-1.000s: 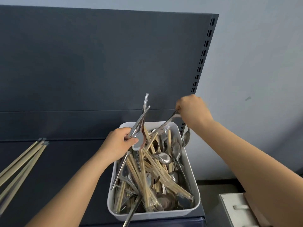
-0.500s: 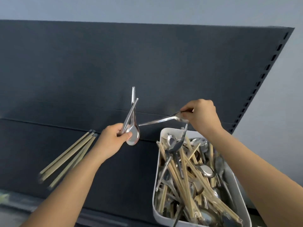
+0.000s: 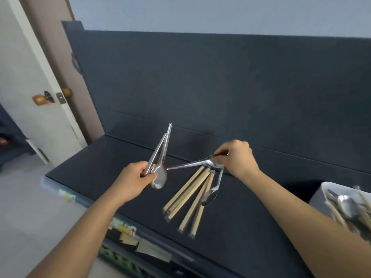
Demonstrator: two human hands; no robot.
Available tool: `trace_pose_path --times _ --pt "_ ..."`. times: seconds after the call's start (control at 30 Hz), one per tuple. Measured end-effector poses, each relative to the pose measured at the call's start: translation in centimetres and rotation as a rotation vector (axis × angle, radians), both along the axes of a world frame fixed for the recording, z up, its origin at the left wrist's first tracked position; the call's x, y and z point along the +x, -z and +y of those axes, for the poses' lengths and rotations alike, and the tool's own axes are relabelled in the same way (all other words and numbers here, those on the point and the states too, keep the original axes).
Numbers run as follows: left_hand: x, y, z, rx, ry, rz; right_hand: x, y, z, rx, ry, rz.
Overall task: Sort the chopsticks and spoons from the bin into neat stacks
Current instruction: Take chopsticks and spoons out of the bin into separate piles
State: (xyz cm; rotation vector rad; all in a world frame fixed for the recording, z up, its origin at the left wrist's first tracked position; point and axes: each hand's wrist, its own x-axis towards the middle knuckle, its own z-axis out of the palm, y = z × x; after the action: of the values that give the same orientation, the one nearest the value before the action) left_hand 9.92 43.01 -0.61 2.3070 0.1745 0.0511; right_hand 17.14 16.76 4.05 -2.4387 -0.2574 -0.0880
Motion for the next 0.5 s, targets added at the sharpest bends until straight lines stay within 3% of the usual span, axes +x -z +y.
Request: trace_pose_path --times 0.23,0.5 --pt "1.4 1.5 14.2 0.075 -0.035 0.091 2.4 3.7 13.8 0.043 0.059 0.091" --pt "3.5 3.6 21.9 0.088 -0.063 0.146 5.4 5.5 22.0 0.089 0.048 0.163"
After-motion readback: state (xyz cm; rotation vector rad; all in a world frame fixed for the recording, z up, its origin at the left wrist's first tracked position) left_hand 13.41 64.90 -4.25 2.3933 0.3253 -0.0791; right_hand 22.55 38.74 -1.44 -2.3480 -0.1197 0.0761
